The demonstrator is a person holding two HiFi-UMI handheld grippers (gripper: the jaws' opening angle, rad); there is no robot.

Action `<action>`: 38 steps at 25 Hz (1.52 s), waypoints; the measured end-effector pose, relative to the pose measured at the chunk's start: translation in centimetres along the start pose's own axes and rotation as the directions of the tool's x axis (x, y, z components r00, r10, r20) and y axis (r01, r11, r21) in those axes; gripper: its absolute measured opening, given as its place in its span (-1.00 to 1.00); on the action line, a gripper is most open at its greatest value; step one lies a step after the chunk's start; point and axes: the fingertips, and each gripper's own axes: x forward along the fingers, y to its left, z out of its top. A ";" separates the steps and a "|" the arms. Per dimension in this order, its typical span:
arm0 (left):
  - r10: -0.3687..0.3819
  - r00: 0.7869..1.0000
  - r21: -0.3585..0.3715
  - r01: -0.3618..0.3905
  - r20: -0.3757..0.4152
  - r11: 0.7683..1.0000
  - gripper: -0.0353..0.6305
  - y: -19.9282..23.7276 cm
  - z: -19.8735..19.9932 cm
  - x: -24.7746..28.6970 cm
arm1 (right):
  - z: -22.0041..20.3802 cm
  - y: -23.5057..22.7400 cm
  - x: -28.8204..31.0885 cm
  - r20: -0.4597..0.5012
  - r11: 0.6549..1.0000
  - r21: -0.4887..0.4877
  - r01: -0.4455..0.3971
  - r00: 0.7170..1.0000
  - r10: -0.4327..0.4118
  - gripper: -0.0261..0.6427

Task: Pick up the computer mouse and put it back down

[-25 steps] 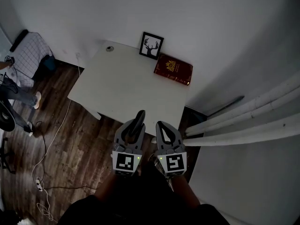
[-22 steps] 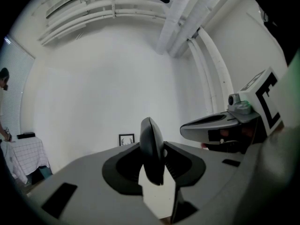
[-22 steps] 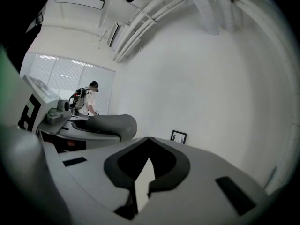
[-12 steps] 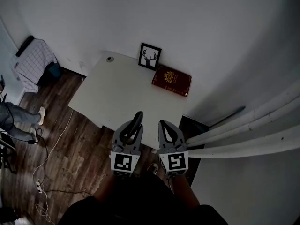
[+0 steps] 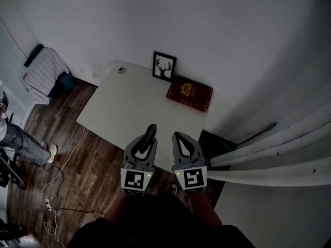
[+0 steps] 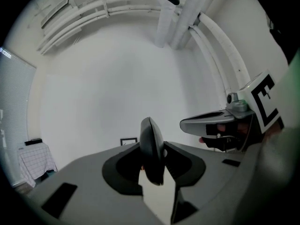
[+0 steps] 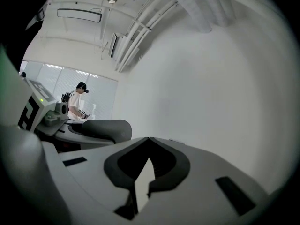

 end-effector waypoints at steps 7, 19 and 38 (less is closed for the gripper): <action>0.057 0.998 -0.028 -0.058 -0.041 0.998 -0.51 0.1 -1.0 0.5 | -0.9 0.7 0.9 0.005 0.995 0.024 -0.094 0.996 0.094 -0.86; 0.209 0.973 -0.067 -0.216 -0.102 0.974 -0.51 5.6 -3.6 -3.4 | -1.6 6.5 4.7 0.000 0.967 0.035 -0.252 0.968 0.253 -0.86; -0.006 0.995 -0.162 -0.011 -0.103 0.987 -0.51 20.9 -8.8 1.6 | -4.8 14.1 19.7 -0.200 0.985 -0.021 -0.173 0.966 0.166 -0.86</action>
